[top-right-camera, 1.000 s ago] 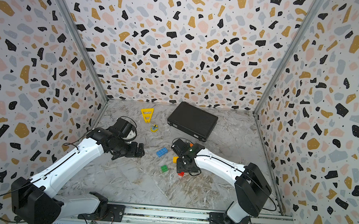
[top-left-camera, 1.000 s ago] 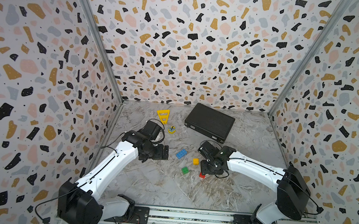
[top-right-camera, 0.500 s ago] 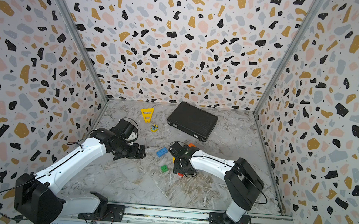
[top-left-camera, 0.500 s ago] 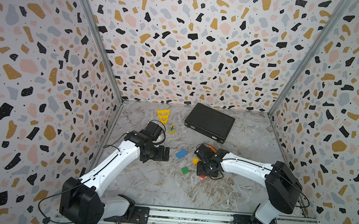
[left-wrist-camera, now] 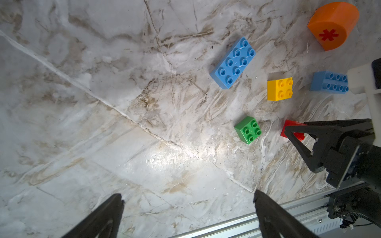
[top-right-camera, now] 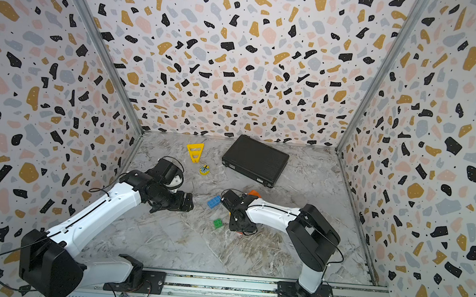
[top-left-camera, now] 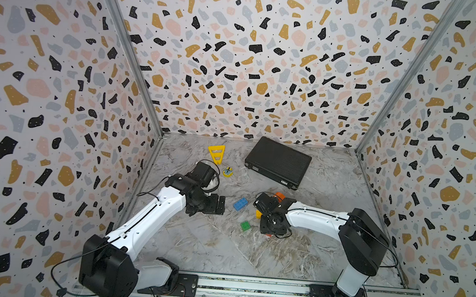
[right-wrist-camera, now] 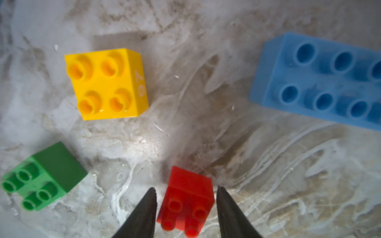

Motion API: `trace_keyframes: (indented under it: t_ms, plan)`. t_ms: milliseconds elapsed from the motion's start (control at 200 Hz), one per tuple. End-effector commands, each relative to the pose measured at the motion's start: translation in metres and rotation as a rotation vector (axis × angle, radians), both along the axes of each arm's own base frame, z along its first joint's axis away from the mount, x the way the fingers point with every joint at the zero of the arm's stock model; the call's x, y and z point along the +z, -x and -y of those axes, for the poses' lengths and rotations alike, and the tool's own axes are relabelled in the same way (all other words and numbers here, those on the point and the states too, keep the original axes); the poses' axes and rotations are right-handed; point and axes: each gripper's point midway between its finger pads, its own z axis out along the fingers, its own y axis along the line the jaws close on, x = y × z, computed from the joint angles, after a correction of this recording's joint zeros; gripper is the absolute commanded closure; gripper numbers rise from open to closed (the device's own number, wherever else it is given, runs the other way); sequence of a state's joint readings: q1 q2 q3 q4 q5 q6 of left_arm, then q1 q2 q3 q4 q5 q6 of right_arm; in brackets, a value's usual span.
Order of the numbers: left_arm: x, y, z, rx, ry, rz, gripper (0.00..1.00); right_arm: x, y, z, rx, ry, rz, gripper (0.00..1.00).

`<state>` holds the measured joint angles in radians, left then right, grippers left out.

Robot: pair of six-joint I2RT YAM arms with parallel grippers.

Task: Assemble an ice cream with lego
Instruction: Pick up the lego brick from the center of the board.

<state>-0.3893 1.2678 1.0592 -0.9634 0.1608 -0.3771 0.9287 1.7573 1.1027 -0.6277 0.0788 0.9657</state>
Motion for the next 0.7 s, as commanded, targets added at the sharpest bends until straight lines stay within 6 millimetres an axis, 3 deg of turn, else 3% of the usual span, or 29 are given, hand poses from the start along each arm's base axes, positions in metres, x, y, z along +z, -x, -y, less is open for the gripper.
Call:
trace_keyframes:
  t_ms: [0,150,436,696]
  plan:
    - [-0.0031,0.0011,0.0024,-0.025,0.003,-0.004,0.00,0.0106,-0.0044,-0.0035,-0.006,0.003,0.025,0.55]
    - [-0.0036,0.0013,0.0020,-0.024,0.001,-0.004,0.00,0.0148,-0.0047,-0.0004,-0.003,0.019,0.033,0.61]
    - [-0.0050,0.0024,0.0013,-0.024,-0.003,-0.009,0.00,0.0079,-0.0023,0.0008,0.006,0.036,0.018,0.56]
    - [-0.0055,0.0025,0.0007,-0.022,-0.006,-0.010,0.01,0.0061,-0.0023,0.0009,0.012,0.041,0.017,0.59]
